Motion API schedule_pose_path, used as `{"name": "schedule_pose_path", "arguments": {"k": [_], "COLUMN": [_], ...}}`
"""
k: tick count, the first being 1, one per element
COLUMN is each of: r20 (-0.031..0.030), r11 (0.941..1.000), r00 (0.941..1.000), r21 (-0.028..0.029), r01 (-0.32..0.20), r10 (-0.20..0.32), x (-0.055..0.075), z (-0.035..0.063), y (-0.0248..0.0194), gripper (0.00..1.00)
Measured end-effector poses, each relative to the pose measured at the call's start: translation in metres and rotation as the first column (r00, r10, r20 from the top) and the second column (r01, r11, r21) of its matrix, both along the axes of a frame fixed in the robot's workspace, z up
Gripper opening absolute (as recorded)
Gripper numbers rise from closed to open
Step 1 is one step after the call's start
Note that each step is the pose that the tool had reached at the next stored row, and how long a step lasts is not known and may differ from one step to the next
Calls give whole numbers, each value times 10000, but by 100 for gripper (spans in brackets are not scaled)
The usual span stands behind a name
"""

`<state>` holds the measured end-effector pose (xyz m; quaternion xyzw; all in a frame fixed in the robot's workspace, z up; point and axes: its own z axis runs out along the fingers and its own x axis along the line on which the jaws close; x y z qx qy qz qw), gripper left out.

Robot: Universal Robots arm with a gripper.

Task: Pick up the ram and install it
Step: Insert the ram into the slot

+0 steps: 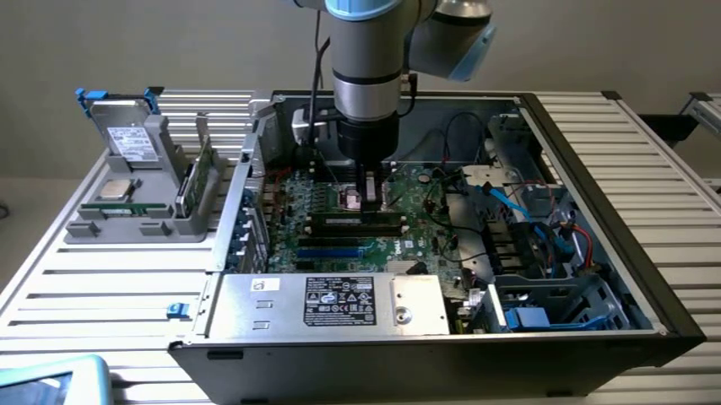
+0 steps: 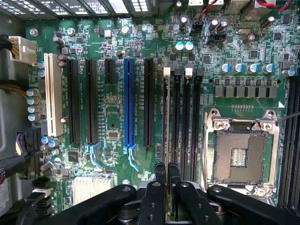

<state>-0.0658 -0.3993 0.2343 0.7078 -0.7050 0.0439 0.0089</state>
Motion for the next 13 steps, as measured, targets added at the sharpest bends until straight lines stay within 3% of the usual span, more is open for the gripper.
{"name": "schedule_pose_path", "arguments": {"k": [13], "r20": [149], "r11": [10000], "r00": [9999], "r21": [2], "r01": [1], "r10": [-1], "x": [-23], "z": [-41], "y": [0], "gripper": [14]}}
